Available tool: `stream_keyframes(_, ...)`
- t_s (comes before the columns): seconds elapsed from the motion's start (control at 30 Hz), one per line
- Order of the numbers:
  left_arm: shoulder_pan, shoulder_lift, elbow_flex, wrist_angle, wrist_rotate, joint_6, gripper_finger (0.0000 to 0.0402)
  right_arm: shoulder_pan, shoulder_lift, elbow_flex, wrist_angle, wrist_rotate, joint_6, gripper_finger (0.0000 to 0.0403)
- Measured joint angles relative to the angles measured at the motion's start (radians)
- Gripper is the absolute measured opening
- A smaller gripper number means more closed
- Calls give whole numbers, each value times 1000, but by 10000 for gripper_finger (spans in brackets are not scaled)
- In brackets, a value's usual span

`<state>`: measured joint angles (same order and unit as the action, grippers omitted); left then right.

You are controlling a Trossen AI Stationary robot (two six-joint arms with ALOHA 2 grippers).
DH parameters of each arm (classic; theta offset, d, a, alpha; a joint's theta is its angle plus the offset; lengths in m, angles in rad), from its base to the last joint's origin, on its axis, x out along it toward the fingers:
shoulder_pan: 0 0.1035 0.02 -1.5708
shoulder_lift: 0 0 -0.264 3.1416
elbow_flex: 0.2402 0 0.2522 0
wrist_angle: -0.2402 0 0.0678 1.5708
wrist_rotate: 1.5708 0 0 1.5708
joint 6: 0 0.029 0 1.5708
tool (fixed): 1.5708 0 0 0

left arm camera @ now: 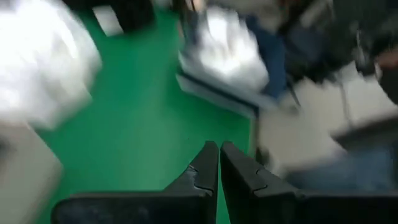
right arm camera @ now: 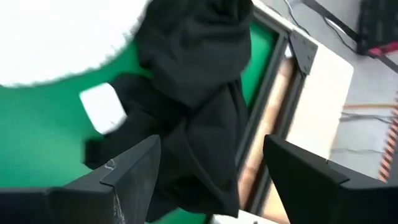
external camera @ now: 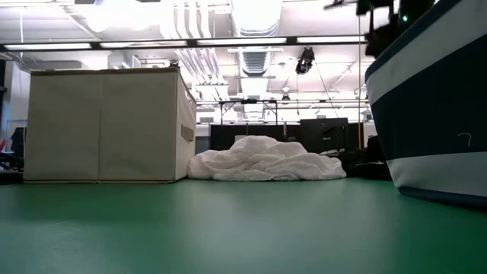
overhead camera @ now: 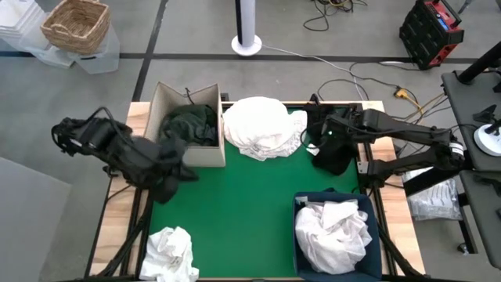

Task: Sort clothes
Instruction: Put the bottom white cloth into the blue bin

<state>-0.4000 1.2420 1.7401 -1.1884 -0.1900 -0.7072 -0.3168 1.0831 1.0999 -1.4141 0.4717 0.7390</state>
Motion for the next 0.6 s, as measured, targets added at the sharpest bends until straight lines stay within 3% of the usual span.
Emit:
stream_keyframes(0.1,-53,31,0,-93,82,-128,0,3,-10,42,43,0,-41,272)
stream_keyframes(0.3,-186,97,-1,-297,125,-321,0,68,-16,110,249,-22,-172,261)
stream_keyframes(0.6,-329,166,-2,-383,136,-500,0,254,23,119,759,-222,-398,245)
